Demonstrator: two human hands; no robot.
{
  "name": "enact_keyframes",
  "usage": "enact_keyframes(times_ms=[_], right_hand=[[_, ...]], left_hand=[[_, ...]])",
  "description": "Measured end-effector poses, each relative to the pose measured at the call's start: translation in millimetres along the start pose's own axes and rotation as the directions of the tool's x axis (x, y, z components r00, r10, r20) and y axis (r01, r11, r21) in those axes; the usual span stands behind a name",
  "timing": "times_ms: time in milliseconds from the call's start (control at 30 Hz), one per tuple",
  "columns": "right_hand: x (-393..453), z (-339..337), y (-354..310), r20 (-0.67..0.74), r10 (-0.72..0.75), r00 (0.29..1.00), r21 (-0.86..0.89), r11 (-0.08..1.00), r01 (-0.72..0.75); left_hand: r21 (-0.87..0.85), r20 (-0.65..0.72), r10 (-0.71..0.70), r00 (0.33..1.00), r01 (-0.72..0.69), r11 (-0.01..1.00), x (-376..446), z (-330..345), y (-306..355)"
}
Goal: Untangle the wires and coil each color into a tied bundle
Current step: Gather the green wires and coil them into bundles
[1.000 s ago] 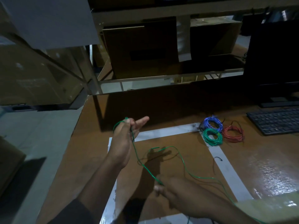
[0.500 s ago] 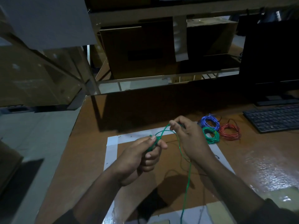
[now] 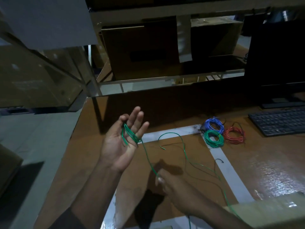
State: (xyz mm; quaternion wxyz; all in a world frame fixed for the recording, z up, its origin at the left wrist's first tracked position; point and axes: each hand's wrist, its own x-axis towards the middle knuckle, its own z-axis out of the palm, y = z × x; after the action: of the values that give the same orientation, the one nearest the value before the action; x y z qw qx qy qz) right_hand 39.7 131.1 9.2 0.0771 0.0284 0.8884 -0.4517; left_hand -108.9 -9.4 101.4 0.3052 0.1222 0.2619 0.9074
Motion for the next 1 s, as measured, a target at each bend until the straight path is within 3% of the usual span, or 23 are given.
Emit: enact_keyframes(times_ms=[133, 200, 267, 367, 500, 567, 667, 767, 900, 1000], right_hand=[[-6, -2, -13, 0.196, 0.031, 0.980, -0.113, 0.994, -0.009], [-10, -10, -25, 0.211, 0.004, 0.978, -0.119, 0.993, 0.021], [-15, -21, -39, 0.175, -0.061, 0.983, -0.102, 0.992, 0.080], [-16, -40, -55, -0.030, -0.158, 0.987, -0.097, 0.983, 0.155], [-3, -64, -64, -0.421, -0.268, 0.867, -0.065, 0.962, 0.266], [9, -75, -57, -0.547, -0.256, 0.797, -0.068, 0.962, 0.263], [26, -88, -44, -0.613, -0.234, 0.755, -0.069, 0.967, 0.244], [37, -87, -33, -0.584, -0.196, 0.788, -0.013, 0.973, 0.232], [39, -64, -16, -0.462, -0.098, 0.882, 0.107, 0.980, 0.165], [34, -41, 4, -0.392, -0.008, 0.920, 0.203, 0.975, 0.095]], left_hand=[[0.293, 0.058, 0.064, 0.996, -0.078, 0.953, 12, -6, -1], [0.481, 0.022, 0.101, 0.995, -0.099, 0.871, 16, -16, -6], [0.681, -0.005, 0.145, 0.989, -0.103, 0.725, 16, -26, -13], [0.890, 0.005, 0.114, 0.993, -0.056, 0.452, 9, -36, -28], [0.944, -0.007, 0.010, 1.000, 0.003, 0.330, -8, -29, -38], [0.911, -0.010, -0.108, 0.994, 0.054, 0.409, -15, -22, -39], [0.759, 0.003, -0.256, 0.967, 0.165, 0.630, -23, -14, -36], [0.586, 0.047, -0.323, 0.945, 0.236, 0.775, -25, -6, -27], [0.254, 0.152, -0.295, 0.944, 0.251, 0.934, -19, -8, -12], [-0.068, 0.318, -0.261, 0.911, 0.297, 0.953, -12, -15, 2]])
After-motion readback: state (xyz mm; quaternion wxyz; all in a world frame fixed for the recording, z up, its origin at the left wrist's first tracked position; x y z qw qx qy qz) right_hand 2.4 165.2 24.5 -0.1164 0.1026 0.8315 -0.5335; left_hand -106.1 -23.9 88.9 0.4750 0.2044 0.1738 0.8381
